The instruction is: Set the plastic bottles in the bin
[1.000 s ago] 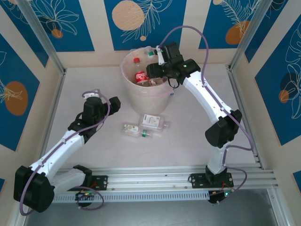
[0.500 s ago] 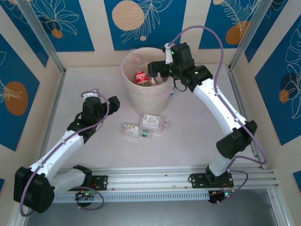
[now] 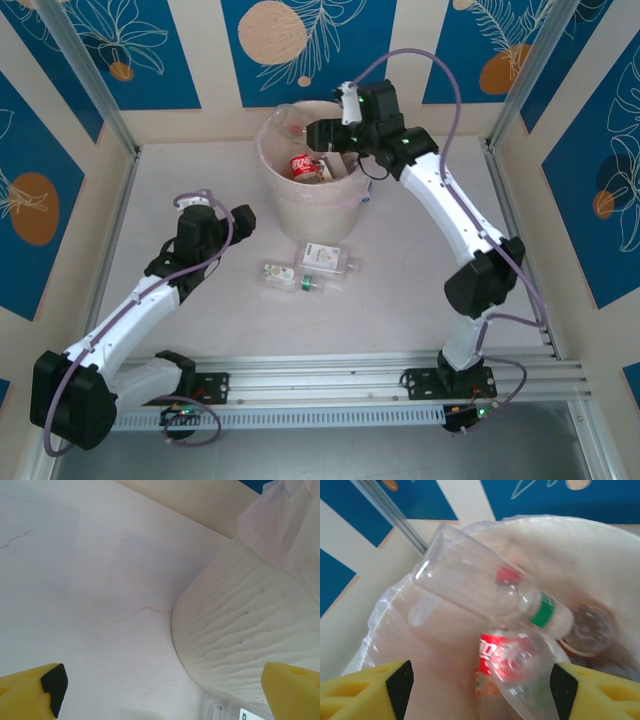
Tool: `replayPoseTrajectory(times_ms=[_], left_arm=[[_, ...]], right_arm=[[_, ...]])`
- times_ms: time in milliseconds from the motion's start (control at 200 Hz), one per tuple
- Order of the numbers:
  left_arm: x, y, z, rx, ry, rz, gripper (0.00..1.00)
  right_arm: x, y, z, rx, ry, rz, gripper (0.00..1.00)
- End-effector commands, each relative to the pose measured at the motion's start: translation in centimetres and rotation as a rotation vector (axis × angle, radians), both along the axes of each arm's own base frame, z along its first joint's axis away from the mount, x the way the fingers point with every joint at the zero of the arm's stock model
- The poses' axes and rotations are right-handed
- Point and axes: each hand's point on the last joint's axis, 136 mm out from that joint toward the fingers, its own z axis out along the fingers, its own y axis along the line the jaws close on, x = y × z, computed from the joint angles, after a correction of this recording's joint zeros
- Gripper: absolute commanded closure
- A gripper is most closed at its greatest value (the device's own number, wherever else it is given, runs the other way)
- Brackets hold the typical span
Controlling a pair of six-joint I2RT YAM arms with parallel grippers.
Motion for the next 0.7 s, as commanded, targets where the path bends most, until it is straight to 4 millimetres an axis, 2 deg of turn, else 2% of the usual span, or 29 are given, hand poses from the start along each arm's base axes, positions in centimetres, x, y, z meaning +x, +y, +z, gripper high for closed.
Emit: replayPoseTrajectory(times_ms=[0,125,210,290,415,480,540,640,695], left_arm=[[0.3,0.4,0.7,-0.010,-0.010,0.010,0.00],[0.2,0.6,0.5,0.001,-0.005,0.013,0.00],[0.1,0.8,0.4,0.009,0.001,0.015,0.00],[0.1,1.0,0.3,0.014,0.003,0.021,0.00],[0.1,1.1,0.0,0.014,0.009,0.024,0.00],[0.1,1.2,-0.1,0.012,0.010,0.025,0.00],[0.2,1.2,-0.2,0.009,0.012,0.026,0.00],[0.2,1.2,-0.4,0.000,0.016,0.027,0.00],[0.2,1.0,-0.6,-0.008,0.018,0.024,0.00]], right_arm=[[1.1,2.1,2.2,0.044,-0.060,0.021,0.27],[3.7,3.7,1.9,0.067,-0.057,-0.001,0.20],[5.0,4.3,0.9,0.050,-0.046,-0.033,0.17],[7.1,3.4,-0.5,-0.027,-0.071,-0.151,0.18],[10.0,0.7,-4.9,-0.216,-0.067,-0.315,0.21],[10.3,-0.7,-7.0,-0.296,-0.027,-0.353,0.22],[10.0,-1.6,-7.6,-0.337,-0.008,-0.373,0.24],[9.2,-2.1,-6.6,-0.345,-0.021,-0.371,0.25],[8.6,-1.6,-5.9,-0.323,-0.028,-0.332,0.26]])
